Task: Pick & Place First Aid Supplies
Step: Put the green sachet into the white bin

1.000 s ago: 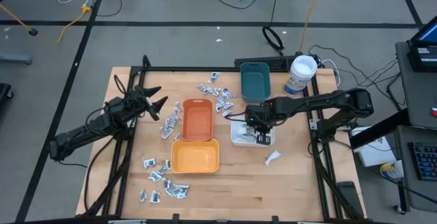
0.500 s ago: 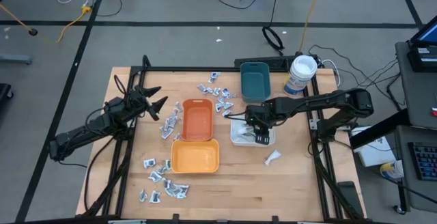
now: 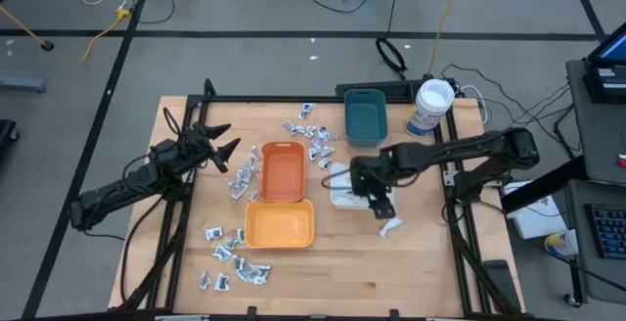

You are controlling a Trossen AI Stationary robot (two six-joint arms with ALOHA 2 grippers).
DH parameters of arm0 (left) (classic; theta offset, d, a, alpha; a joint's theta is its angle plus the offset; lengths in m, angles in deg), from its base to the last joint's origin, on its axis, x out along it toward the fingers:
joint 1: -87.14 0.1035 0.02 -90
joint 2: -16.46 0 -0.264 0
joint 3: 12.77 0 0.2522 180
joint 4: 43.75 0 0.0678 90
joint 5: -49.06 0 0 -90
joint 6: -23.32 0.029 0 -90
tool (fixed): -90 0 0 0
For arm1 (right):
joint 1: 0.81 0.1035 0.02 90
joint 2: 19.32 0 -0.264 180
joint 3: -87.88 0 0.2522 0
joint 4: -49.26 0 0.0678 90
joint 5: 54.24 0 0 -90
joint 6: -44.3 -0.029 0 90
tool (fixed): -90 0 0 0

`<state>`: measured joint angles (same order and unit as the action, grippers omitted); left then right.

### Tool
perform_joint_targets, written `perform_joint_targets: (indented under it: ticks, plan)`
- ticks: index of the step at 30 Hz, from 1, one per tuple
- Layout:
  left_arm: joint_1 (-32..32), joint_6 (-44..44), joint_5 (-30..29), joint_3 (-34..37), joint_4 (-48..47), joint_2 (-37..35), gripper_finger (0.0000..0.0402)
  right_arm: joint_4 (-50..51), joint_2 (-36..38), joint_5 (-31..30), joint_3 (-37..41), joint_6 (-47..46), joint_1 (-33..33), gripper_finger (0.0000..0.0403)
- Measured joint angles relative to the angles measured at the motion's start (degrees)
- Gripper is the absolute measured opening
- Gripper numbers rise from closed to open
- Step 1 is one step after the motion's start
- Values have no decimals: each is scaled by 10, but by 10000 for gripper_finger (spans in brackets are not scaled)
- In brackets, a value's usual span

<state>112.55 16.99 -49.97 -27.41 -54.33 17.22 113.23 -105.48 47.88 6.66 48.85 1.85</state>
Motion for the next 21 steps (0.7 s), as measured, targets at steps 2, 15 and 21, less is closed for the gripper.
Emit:
perform_joint_targets:
  ticks: [2, 15, 21]
  plan:
    - [0, 0, 0, 0, 0, 0, 308, -5, 4, 0, -2, 18, 21, 211]
    - [0, 0, 0, 0, 0, 0, 308, 2, 47, -65, 13, 58, 164, 205]
    - [0, 0, 0, 0, 0, 0, 308, 4, 69, -65, 46, 45, 200, 204]
